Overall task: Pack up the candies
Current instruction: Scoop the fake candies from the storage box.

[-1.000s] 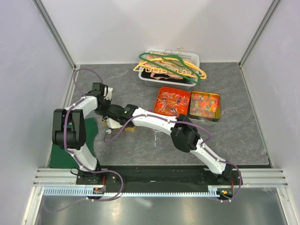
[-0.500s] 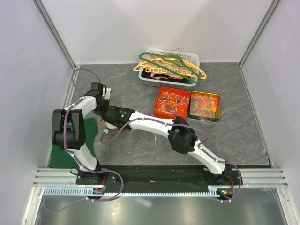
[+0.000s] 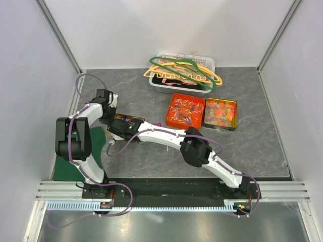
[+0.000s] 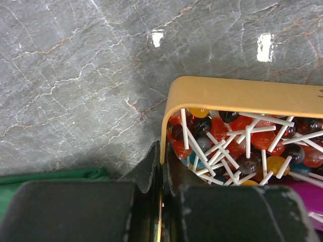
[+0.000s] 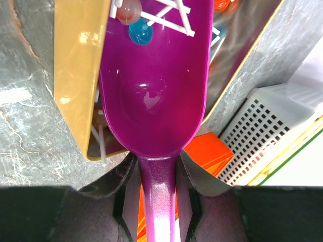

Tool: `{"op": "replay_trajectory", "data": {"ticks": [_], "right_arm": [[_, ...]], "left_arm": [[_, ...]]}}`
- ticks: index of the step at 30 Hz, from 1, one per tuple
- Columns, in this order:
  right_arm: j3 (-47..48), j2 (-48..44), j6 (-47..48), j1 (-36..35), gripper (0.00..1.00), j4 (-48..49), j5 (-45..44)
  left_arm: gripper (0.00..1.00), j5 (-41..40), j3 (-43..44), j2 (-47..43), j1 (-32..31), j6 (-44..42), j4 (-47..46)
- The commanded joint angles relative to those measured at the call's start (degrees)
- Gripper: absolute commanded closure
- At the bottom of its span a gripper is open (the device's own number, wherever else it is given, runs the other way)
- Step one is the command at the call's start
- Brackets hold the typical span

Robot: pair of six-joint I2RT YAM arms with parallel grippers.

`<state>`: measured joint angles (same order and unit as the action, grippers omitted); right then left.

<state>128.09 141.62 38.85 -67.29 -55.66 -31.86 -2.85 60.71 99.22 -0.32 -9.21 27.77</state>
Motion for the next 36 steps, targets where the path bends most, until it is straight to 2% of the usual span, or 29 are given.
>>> {"op": "replay_trajectory", "data": {"ticks": [1,4,13,25,32,36], "right_arm": [[1.8,3.8,0.7,-4.1,1.0,8.9,10.0],[2.2,4.1,1.0,-4.3,1.0,9.2,11.5],[1.5,3.5,-4.2,-4.3,1.0,16.5,5.1],[1.8,0.9,-14.1,-1.1,1.0,13.1,14.3],[5.5,3.1,-15.7,-1.2,1.0,11.9,16.9],[5.7,4.0,-15.1,-1.8,1.0,12.6,13.9]], "left_arm": [[0.98,4.1,0.4,-2.6,-0.8,5.5,-3.7],[0.98,4.1,0.3,-2.8,-0.8,5.5,-3.8],[0.98,4.4,0.0,-2.9,-0.7,5.4,-4.1],[0.98,5.1,-0.2,-2.8,-0.4,5.4,-4.3],[0.98,5.1,-0.2,-3.1,-0.2,5.4,-4.4],[0.98,5.1,-0.2,-3.2,0.0,5.4,-4.2]]}}
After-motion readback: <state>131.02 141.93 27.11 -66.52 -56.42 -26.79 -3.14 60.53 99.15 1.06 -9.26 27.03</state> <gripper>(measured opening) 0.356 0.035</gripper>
